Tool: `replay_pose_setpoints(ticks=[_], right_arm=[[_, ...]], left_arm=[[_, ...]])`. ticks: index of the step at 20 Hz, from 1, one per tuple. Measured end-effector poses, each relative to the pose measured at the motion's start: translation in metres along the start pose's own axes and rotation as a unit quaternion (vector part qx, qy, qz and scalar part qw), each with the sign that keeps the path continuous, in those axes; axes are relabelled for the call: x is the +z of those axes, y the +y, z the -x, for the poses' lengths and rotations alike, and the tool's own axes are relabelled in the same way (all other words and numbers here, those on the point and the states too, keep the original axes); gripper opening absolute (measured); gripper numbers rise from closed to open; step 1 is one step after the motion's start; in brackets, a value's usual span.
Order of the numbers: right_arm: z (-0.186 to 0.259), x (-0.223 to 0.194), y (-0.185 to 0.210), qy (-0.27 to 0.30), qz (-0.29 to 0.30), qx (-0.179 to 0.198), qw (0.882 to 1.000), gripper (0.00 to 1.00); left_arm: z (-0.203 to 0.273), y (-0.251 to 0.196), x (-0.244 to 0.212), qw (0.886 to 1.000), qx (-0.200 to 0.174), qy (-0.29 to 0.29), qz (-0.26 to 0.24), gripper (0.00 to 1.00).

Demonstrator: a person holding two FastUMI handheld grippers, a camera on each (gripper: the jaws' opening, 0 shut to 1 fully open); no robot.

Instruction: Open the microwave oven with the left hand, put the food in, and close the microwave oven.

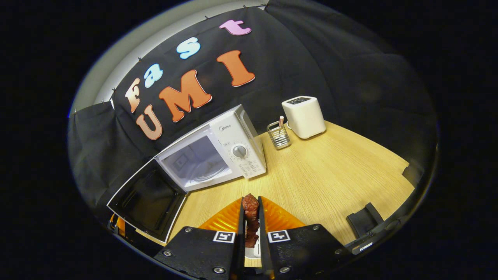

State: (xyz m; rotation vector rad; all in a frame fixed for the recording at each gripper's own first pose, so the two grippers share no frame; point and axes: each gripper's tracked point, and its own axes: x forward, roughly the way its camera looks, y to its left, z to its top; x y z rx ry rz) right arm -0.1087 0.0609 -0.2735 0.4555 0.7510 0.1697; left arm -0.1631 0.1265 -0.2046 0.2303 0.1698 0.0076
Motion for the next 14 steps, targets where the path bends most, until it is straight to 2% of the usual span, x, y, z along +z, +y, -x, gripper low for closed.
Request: replay_pose_setpoints(ticks=[2,4,14], right_arm=[[-0.002,0.013,0.012,-0.016,0.010,0.003,1.000,0.16],[-0.007,0.026,0.029,-0.032,0.020,0.012,0.999,0.16],[-0.052,0.067,0.119,-0.086,0.060,0.044,0.994,0.16]], left_arm=[[-0.004,0.004,-0.004,1.000,0.008,0.008,0.013,0.84],[-0.007,0.005,-0.009,0.999,0.017,0.019,0.020,0.87],[-0.002,0.014,-0.018,0.999,0.028,0.030,0.033,0.88]])
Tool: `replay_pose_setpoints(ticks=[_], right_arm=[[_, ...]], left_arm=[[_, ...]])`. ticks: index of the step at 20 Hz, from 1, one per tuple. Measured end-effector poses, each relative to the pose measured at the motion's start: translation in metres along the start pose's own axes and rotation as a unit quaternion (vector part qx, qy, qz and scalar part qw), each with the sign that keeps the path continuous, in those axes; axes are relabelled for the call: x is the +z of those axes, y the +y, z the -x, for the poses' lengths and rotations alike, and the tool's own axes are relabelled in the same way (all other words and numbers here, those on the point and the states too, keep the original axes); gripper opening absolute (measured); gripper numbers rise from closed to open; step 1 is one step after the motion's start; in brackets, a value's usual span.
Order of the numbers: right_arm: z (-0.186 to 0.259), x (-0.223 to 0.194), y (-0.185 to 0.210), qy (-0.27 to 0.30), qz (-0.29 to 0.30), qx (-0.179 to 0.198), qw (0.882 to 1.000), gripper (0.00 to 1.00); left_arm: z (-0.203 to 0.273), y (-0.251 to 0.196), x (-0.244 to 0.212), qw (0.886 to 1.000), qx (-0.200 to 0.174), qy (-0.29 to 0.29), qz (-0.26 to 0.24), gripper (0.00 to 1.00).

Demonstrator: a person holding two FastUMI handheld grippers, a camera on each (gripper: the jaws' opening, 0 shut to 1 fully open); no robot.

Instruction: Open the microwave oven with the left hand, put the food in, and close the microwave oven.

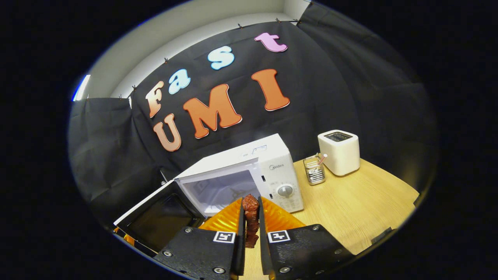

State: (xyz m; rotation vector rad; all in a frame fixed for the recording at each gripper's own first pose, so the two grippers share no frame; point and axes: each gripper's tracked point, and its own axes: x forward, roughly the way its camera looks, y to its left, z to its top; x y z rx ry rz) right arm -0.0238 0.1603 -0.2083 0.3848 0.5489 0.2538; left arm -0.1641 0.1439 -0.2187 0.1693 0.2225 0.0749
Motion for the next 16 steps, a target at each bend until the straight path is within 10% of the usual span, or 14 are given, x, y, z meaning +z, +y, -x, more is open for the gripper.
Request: replay_pose_setpoints(ticks=[16], right_arm=[[-0.127,-0.050,0.077,0.017,-0.094,0.029,0.995,0.16]], left_arm=[[0.004,0.037,-0.029,0.998,0.036,0.036,0.020,0.88]])
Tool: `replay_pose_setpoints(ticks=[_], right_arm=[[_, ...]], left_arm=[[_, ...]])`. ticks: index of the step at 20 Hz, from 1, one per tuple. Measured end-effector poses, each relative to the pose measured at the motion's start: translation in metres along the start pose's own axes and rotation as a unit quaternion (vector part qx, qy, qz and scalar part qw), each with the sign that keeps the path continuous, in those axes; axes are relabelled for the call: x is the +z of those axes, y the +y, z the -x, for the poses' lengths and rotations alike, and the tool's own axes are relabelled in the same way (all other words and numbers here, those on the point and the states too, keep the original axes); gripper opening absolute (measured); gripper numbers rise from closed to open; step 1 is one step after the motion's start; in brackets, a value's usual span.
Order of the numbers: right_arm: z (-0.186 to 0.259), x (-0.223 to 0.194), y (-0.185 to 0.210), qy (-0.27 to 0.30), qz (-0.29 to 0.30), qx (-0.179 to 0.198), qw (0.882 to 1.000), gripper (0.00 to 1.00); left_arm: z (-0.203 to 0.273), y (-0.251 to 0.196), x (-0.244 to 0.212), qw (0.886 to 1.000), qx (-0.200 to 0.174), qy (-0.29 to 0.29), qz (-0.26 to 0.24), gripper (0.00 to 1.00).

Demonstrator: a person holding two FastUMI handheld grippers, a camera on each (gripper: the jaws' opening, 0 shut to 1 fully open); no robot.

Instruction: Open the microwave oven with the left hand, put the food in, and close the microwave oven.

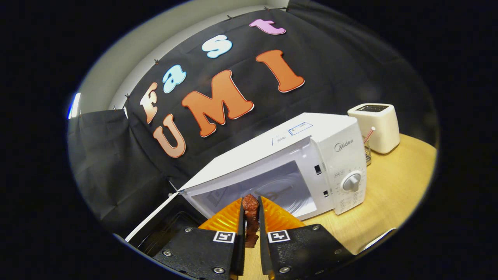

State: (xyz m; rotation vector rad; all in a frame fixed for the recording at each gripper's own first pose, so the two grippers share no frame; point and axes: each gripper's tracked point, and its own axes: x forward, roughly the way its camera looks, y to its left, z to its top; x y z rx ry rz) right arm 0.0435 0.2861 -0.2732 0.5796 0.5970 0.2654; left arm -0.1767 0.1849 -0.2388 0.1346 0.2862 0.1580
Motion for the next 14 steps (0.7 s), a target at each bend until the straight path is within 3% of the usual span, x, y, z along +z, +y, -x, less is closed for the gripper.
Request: replay_pose_setpoints(ticks=[6,14], right_arm=[[-0.048,-0.023,-0.007,-0.006,-0.050,-0.011,0.999,0.16],[-0.111,-0.034,-0.025,-0.056,-0.118,-0.055,0.990,0.16]], left_arm=[[-0.001,0.007,-0.008,1.000,0.010,0.012,0.004,0.88],[-0.010,0.013,-0.017,0.999,0.018,0.027,0.007,0.88]])
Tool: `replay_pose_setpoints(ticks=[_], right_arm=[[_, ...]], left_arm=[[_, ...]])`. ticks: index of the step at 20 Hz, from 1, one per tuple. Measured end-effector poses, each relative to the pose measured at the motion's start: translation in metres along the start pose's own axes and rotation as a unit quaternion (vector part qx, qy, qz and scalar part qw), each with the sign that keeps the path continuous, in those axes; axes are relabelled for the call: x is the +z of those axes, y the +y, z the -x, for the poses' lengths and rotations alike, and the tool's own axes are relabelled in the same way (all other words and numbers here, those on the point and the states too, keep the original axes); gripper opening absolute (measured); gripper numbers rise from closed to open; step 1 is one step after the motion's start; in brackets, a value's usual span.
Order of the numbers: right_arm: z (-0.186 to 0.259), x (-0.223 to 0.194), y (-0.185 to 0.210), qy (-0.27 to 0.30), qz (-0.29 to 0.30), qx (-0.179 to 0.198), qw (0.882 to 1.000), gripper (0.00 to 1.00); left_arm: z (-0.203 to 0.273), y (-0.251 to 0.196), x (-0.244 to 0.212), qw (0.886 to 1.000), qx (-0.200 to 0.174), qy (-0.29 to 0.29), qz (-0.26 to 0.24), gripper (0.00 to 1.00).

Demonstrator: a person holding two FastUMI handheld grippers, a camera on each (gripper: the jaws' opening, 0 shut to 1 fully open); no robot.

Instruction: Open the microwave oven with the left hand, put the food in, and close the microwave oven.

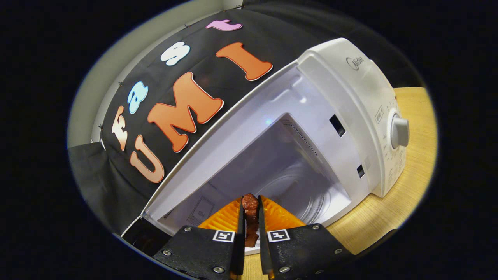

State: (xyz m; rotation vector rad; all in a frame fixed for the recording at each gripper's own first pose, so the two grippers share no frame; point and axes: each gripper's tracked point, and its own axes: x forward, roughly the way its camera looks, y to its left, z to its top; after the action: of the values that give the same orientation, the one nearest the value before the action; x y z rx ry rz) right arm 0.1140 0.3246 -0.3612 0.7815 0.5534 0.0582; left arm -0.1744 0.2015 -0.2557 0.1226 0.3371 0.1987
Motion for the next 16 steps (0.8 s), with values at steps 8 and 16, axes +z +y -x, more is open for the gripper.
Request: replay_pose_setpoints(ticks=[8,16], right_arm=[[-0.039,-0.010,-0.009,-0.049,-0.054,-0.030,0.997,0.16],[-0.063,-0.021,-0.015,-0.060,-0.033,-0.050,0.996,0.18]], left_arm=[[-0.005,0.004,0.000,1.000,0.006,0.001,0.003,0.88],[-0.004,0.006,-0.001,1.000,0.013,0.006,0.005,0.88]])
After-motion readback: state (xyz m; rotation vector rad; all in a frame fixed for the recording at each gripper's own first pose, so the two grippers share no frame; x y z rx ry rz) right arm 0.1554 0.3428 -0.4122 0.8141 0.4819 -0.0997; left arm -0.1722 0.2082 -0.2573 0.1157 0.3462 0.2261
